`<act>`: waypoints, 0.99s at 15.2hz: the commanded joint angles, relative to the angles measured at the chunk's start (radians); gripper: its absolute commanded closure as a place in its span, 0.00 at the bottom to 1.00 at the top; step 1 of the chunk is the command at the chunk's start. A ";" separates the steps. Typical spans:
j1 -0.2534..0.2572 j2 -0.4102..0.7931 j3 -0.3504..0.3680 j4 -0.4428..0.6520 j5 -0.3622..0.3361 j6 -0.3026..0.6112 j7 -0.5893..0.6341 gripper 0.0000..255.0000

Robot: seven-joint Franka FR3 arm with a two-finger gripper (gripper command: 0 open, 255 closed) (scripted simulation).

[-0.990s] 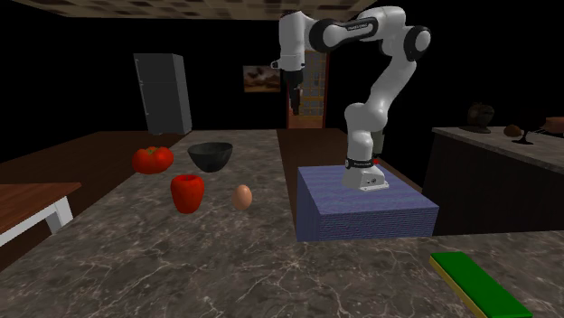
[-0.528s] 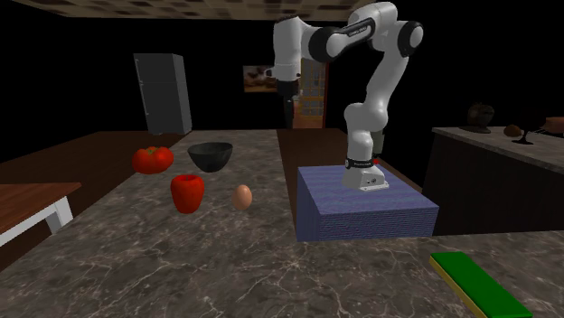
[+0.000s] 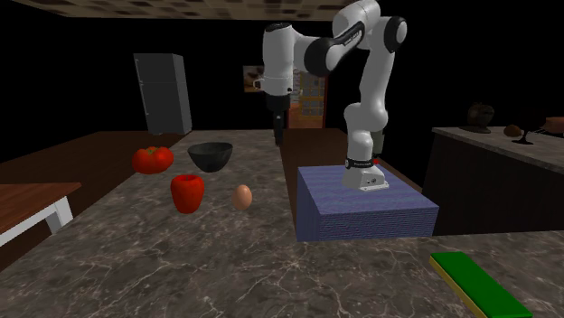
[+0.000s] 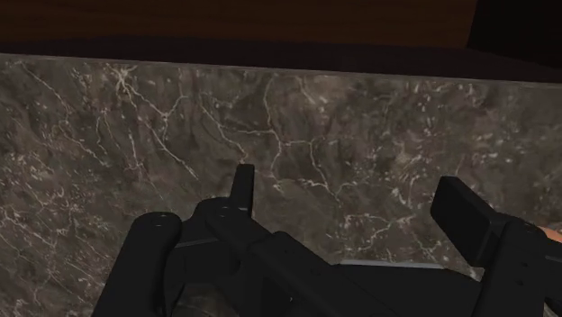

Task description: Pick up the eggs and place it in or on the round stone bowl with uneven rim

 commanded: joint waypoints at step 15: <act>0.230 0.697 0.057 0.629 -0.392 -0.096 0.439 0.00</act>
